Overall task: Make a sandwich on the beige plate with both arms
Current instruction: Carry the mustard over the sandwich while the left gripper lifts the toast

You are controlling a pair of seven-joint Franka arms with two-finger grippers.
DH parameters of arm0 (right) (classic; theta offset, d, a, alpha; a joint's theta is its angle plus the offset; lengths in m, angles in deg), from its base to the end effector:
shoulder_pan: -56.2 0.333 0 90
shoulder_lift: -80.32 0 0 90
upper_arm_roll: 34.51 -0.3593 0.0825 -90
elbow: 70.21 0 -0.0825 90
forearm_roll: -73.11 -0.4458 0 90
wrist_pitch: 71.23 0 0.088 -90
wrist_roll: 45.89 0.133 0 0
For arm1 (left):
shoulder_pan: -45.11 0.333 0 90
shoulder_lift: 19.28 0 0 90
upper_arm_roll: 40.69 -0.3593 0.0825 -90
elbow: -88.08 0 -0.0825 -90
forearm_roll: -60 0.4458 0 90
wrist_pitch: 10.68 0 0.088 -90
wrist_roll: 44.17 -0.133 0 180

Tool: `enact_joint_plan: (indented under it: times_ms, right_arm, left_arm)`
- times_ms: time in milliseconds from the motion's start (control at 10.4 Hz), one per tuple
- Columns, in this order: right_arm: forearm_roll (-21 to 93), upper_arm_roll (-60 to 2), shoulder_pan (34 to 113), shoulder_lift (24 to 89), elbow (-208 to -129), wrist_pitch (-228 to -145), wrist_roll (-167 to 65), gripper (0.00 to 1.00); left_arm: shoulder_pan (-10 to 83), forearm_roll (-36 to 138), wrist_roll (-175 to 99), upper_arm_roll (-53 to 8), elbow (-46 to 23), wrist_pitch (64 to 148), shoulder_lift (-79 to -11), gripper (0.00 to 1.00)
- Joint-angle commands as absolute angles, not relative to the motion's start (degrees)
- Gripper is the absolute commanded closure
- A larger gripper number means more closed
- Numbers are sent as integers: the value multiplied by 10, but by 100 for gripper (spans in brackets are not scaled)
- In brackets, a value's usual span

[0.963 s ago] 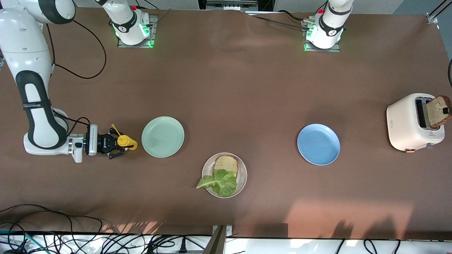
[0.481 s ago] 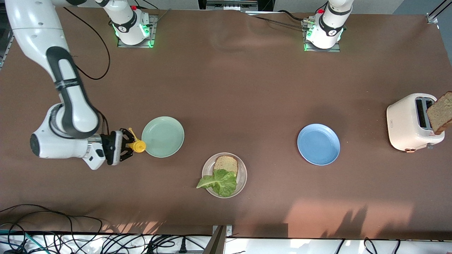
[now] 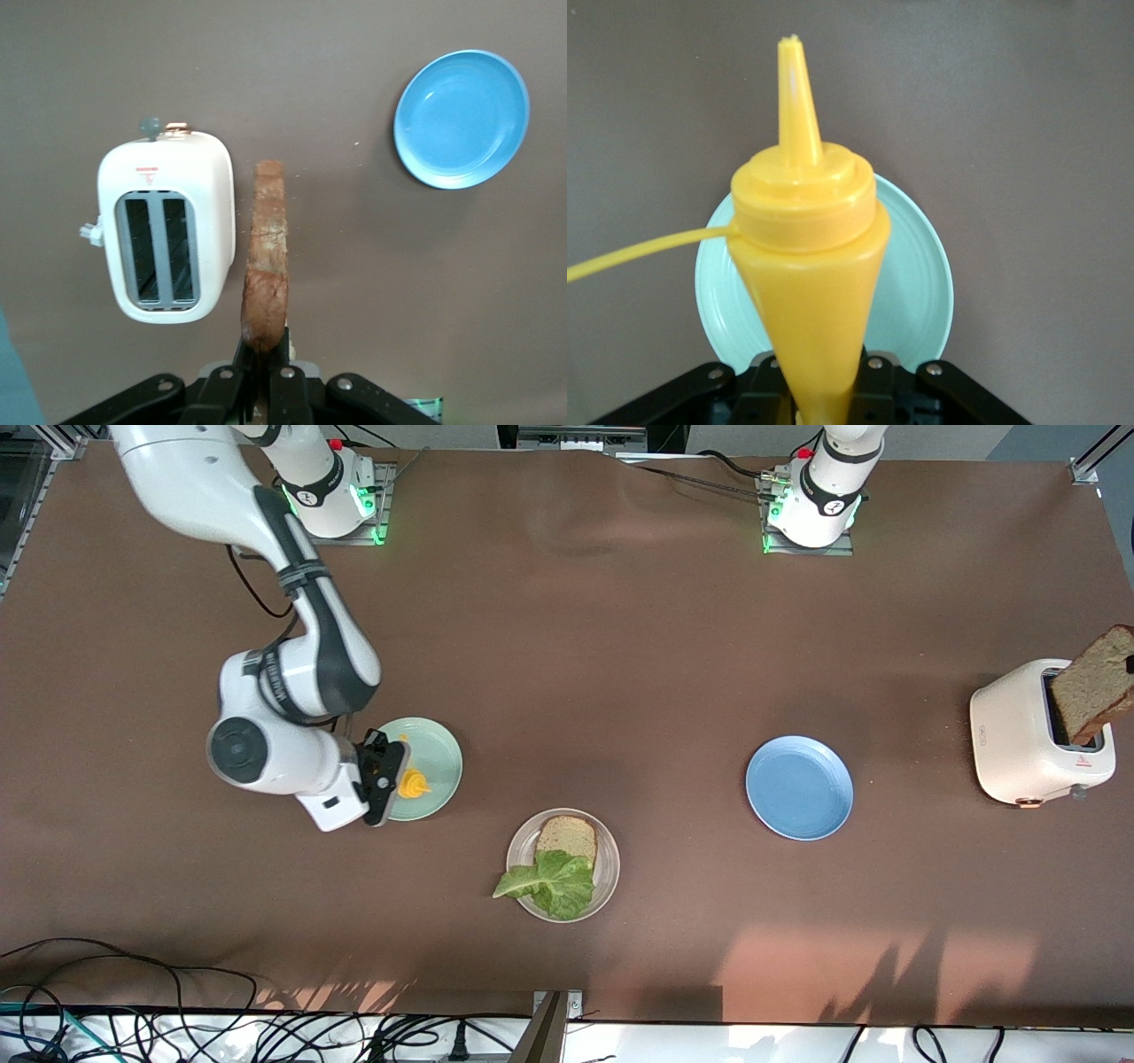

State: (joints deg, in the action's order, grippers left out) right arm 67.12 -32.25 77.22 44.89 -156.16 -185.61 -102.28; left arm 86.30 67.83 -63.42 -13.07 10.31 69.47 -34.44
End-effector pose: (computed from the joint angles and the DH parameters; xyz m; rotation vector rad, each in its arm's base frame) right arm 0.7252 0.2602 0.2740 -2.4437 -1.7978 0.1406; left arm 0.6386 0.2164 0.5853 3.0834 -0.1331 -0.2942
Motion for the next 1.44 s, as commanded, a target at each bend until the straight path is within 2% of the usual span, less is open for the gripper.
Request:
enact_joint_plan:
  times_ms: [0,96,289,385,578,963,1348]
  right_arm:
    - [741,-248,876,450,-1539,-1849,-970,100]
    - [748,-204,920,426,-1501,-1820,-970,100]
    - [748,-117,987,334,-1352,-1736,-971,100]
    - [748,-91,1000,293,-1297,-1723,-971,100]
    - [748,-57,1020,232,-1239,-1739,-971,100]
    - [759,16,1052,167,-1217,-1889,-970,100]
    - [767,78,1056,115,-1218,-1961,-970,100]
  left_arm:
    - [860,662,-614,-111,96,689,-340,98]
    - [857,662,-597,-107,95,690,-344,98]
    - [845,663,-579,-108,95,697,-366,98]
    - [845,662,-575,-108,95,699,-369,98]
    - [845,660,-572,-107,92,699,-371,98]
    - [840,660,-570,-108,89,699,-371,99]
    - [840,660,-570,-108,89,698,-371,99]
